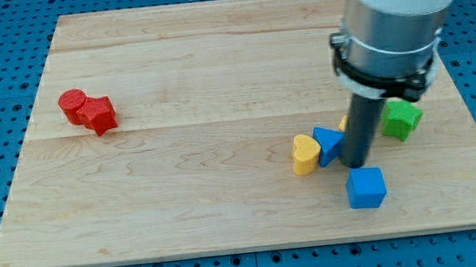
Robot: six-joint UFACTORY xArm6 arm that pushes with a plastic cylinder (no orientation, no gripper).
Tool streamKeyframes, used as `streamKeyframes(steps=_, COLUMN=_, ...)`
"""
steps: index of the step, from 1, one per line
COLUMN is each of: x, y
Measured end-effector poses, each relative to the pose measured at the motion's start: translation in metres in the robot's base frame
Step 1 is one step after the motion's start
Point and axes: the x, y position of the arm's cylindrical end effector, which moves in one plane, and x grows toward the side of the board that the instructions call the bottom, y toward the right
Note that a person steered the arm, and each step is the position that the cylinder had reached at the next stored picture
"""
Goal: Point at the blue cube
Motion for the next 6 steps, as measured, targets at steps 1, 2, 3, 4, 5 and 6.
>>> streamKeyframes(steps=1, x=0.004, y=0.063)
streamKeyframes(steps=2, x=0.007, y=0.079)
streamKeyframes(steps=3, x=0.034, y=0.070)
streamKeyframes(steps=4, x=0.053, y=0.056)
streamKeyframes(steps=5, x=0.053, y=0.051)
streamKeyframes(steps=6, x=0.053, y=0.009)
